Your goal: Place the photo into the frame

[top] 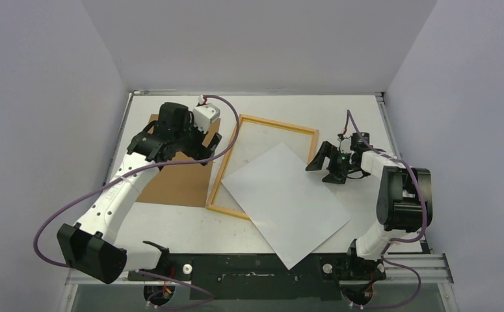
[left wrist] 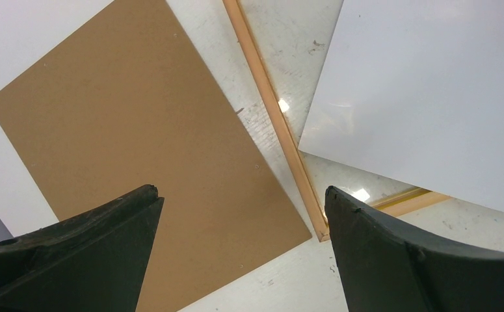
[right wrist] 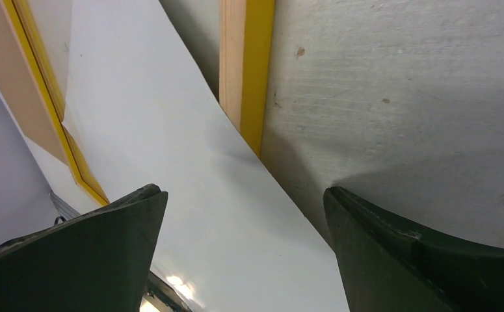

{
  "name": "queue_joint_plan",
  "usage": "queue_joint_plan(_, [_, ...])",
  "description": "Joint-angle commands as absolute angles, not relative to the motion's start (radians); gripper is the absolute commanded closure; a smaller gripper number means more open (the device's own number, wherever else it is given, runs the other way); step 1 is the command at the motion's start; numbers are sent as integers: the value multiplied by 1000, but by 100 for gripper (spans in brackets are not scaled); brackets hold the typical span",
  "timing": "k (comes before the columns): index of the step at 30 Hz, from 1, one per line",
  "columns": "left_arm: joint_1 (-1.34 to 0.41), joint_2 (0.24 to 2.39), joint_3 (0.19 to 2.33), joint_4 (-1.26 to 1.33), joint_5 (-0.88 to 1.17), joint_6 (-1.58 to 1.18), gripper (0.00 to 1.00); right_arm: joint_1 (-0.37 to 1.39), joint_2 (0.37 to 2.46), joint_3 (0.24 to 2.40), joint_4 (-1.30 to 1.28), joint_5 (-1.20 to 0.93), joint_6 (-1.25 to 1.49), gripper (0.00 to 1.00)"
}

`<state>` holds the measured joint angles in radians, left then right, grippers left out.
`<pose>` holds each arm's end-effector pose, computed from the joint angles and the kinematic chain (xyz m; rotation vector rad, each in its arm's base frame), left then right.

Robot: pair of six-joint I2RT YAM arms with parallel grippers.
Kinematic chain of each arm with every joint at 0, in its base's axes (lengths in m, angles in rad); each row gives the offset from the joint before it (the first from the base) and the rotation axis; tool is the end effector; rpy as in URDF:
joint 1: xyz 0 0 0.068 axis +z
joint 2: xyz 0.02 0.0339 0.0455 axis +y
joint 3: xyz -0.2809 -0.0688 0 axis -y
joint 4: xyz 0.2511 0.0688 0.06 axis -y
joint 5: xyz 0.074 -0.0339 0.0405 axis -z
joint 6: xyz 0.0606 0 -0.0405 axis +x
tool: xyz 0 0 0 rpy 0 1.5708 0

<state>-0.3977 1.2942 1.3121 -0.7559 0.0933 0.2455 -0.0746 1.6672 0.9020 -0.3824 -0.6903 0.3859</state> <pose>0.2676 -0.1186 0.3578 0.7759 2.1779 -0.1853 0.3213 0.0147 0.1524 0.4058 2.6289 1.0304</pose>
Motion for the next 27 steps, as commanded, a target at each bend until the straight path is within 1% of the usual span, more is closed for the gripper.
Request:
queue_joint_plan(1, [-378, 1260, 1309, -695, 130, 240, 4, -47, 1638, 868, -407, -733, 374, 0])
queue_joint_plan(5, [-370, 1254, 1305, -686, 143, 231, 4, -30, 1606, 870, -474, -715, 357, 11])
queue_joint_plan(11, [-365, 1242, 1296, -672, 149, 222, 4, -26, 1536, 896, -594, -646, 344, 23])
queue_joint_plan(19, [-352, 1237, 1293, -663, 156, 225, 4, -6, 1428, 900, -676, -641, 354, 46])
queue_joint_plan(27, [-350, 1245, 1299, -658, 158, 219, 4, -6, 1347, 923, -716, -693, 358, 54])
